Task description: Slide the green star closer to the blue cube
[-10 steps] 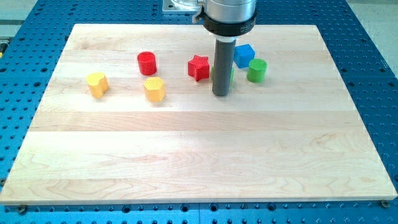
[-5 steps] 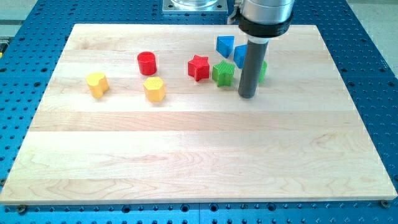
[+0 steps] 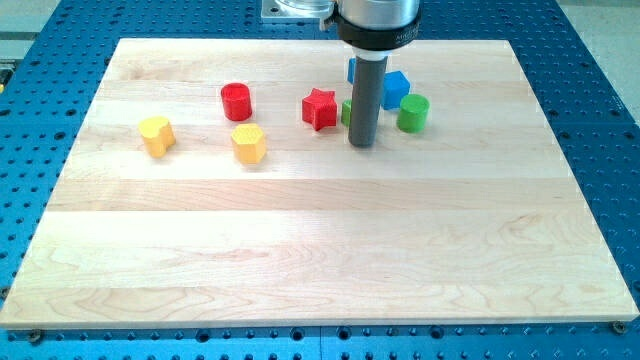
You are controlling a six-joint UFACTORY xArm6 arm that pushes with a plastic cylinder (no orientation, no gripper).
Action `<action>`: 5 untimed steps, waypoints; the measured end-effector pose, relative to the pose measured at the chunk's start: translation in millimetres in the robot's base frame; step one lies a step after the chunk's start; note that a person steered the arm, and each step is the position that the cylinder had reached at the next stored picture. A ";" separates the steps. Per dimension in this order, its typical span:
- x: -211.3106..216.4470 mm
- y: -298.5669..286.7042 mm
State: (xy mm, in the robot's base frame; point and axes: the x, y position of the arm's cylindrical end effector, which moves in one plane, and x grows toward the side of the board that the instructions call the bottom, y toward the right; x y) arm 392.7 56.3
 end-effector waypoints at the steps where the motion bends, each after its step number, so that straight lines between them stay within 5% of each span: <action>1: 5.1 -4.7; 3: 5.1 -43.2; 5: -17.8 -1.5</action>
